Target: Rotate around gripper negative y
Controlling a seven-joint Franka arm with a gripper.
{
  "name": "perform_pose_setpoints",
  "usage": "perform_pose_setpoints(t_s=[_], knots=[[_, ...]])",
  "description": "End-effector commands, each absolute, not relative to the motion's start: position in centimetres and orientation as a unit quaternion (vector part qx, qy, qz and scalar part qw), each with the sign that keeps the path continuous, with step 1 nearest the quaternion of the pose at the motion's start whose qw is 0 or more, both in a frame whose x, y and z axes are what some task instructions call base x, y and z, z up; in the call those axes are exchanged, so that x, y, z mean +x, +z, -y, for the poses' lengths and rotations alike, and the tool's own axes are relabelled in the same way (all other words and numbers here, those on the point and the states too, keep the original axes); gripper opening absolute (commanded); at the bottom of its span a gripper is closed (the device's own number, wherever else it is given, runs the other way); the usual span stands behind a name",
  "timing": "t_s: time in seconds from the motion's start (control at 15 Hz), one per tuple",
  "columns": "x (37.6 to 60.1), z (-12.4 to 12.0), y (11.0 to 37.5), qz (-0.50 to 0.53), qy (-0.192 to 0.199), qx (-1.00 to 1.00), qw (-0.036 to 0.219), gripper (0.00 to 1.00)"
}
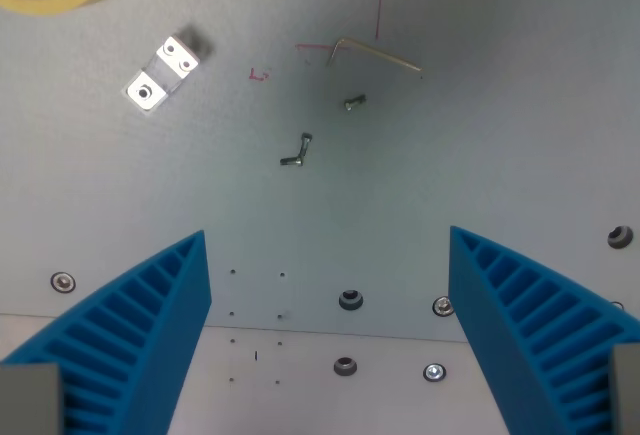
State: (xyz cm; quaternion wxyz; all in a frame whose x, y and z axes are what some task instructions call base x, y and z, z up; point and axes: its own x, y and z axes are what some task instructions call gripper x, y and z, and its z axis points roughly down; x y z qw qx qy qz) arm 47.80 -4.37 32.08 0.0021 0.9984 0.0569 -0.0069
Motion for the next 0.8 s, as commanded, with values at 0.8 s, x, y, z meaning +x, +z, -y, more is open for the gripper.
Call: perform_pose_setpoints(t_s=[0.8], knots=[[47.79,4.38,32.33,-0.056,-0.084,0.995,0.007,1.0]])
